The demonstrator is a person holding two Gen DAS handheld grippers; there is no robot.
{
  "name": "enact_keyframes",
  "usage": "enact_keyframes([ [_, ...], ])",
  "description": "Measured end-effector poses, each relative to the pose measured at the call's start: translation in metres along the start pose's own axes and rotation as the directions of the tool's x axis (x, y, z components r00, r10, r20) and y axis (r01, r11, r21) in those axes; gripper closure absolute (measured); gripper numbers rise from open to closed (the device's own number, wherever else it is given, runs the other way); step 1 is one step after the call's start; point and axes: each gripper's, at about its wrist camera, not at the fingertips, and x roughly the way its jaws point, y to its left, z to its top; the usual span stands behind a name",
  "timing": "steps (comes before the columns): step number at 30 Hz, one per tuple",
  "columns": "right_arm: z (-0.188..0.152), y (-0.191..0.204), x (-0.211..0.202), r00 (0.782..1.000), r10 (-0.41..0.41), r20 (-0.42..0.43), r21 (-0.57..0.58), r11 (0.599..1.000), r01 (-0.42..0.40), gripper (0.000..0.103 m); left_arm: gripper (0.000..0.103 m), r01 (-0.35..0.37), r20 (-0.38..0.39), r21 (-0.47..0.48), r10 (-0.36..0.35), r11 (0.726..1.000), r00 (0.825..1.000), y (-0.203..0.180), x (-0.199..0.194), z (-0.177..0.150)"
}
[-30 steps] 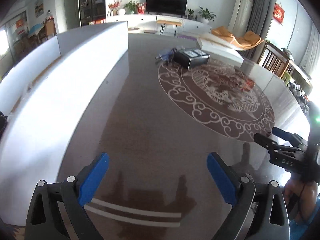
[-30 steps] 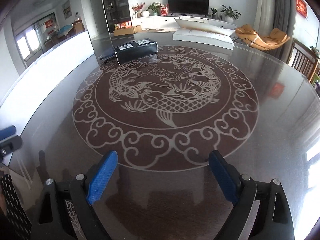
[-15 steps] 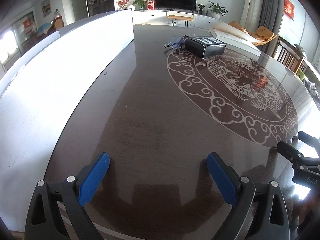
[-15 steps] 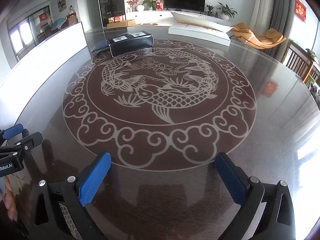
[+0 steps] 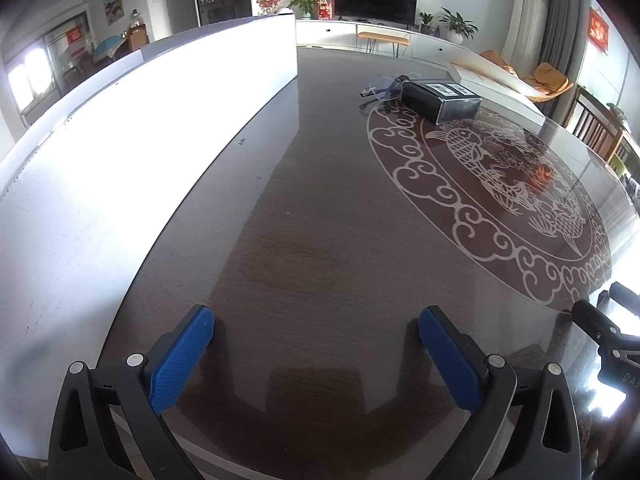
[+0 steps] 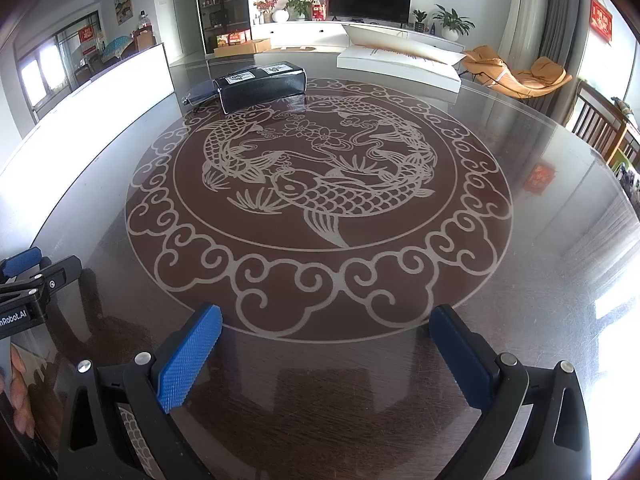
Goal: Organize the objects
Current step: 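Return both tools to the table above the remaining items, then grasp and lift the black printed soap box with the right tool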
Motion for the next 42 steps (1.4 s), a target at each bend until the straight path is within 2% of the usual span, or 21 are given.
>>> enact_keyframes([
  [13,0.007,0.002,0.005,1.0,0.013,-0.008,-0.006,1.0,-0.013,0.0,0.0,-0.005,0.004,-0.008,0.005,1.0,1.0,0.001,0.001,0.0],
  [16,0.041,0.009,0.013,0.998,0.066,-0.014,0.011,0.998,-0.066,0.0,0.0,-0.006,0.004,-0.01,0.006,1.0,1.0,0.001,0.002,0.001],
  [18,0.076,0.015,0.02,0.991,0.13,0.019,0.057,0.99,-0.131,0.0,0.0,-0.005,0.004,-0.01,0.005,1.0,1.0,0.001,0.002,0.001],
  [21,0.134,0.027,0.049,0.986,0.164,0.022,0.134,0.977,-0.165,0.0,0.0,-0.006,0.004,-0.009,0.006,1.0,1.0,0.001,0.002,0.001],
  [25,0.199,0.037,0.101,0.993,0.12,-0.005,0.3,0.947,-0.113,0.0,0.0,-0.005,0.004,-0.01,0.005,1.0,1.0,0.001,0.002,0.001],
  [28,0.223,0.043,0.137,0.992,0.12,-0.042,0.418,0.904,-0.091,0.0,0.0,-0.004,0.004,-0.009,0.004,1.0,1.0,0.001,0.002,0.001],
  [29,0.228,0.048,0.148,0.992,0.107,-0.067,0.423,0.904,-0.069,0.0,0.0,-0.003,0.003,-0.009,0.003,1.0,1.0,0.001,0.003,0.002],
  [31,0.237,0.058,0.155,0.997,0.032,-0.067,0.376,0.927,-0.004,0.0,0.0,-0.001,0.003,-0.006,0.001,1.0,1.0,0.0,0.004,0.003],
  [33,0.24,0.068,0.16,0.997,0.004,-0.078,0.322,0.947,0.021,0.0,0.0,0.001,0.001,-0.004,-0.001,1.0,1.0,0.0,0.005,0.004],
  [35,0.236,0.074,0.158,0.997,-0.023,-0.072,0.266,0.963,0.042,0.005,0.0,0.001,0.002,-0.005,-0.001,1.0,1.0,0.0,0.006,0.005],
  [36,0.232,0.077,0.155,0.997,-0.042,-0.063,0.232,0.971,0.055,0.016,0.0,0.001,0.002,-0.005,-0.001,1.0,1.0,-0.001,0.006,0.005],
  [37,0.228,0.079,0.152,0.996,-0.065,-0.054,0.191,0.979,0.074,0.022,0.0,0.001,0.001,-0.005,-0.001,1.0,1.0,-0.001,0.006,0.006],
  [38,0.224,0.081,0.149,0.995,-0.086,-0.045,0.15,0.984,0.092,0.035,0.0,0.001,0.002,-0.005,-0.001,1.0,1.0,-0.001,0.007,0.006],
  [39,0.219,0.081,0.145,0.996,-0.086,-0.028,0.121,0.989,0.089,0.043,0.0,0.001,0.002,-0.005,-0.001,1.0,1.0,-0.001,0.007,0.006],
  [42,0.203,0.075,0.135,0.998,-0.061,-0.008,0.086,0.994,0.061,0.044,0.0,0.002,0.002,-0.004,-0.002,1.0,1.0,-0.002,0.008,0.007],
])
